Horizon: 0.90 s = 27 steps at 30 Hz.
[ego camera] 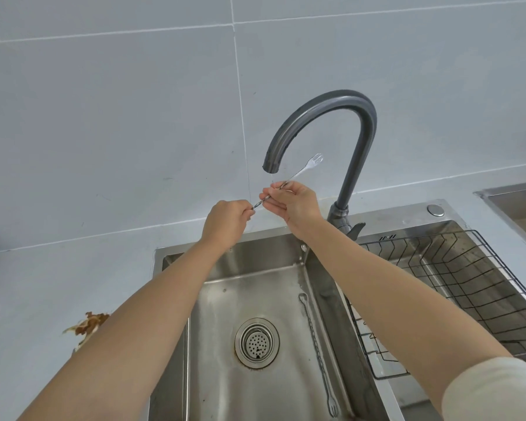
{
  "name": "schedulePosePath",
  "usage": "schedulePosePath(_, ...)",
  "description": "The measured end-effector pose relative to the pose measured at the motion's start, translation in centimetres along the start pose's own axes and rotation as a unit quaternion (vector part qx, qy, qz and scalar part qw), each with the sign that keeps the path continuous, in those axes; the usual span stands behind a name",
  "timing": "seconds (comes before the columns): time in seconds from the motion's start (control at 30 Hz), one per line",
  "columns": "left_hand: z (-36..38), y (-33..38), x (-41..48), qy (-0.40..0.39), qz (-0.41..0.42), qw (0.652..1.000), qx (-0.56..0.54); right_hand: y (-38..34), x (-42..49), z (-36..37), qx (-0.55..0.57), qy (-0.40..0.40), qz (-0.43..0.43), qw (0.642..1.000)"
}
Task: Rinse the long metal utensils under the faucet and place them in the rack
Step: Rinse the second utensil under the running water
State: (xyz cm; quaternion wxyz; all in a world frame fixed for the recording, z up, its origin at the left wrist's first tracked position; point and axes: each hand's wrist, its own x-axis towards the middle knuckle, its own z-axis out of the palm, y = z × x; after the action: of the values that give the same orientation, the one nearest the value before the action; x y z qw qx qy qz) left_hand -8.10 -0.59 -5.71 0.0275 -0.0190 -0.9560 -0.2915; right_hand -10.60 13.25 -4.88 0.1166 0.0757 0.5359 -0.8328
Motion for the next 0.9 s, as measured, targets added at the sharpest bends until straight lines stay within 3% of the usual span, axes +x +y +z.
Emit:
schedulePosePath(0.37,0.8,-0.7,-1.4,-0.057,-0.001,0.998,0.031,1.2,-0.2,1.5,-0.117,0.002,0.037,0.992)
schedulePosePath(0.7,0.8,-3.0,-2.8,-0.083,-0.018,0.996,0.021,1.1,-0.2,1.7,-0.037,0.051,0.024,0.998)
schedulePosePath(0.9,1.1,-1.2,-1.4,-0.042,-0.036,0.995,-0.078,0.9,-0.2,1.4,-0.047,-0.032,0.010,0.998)
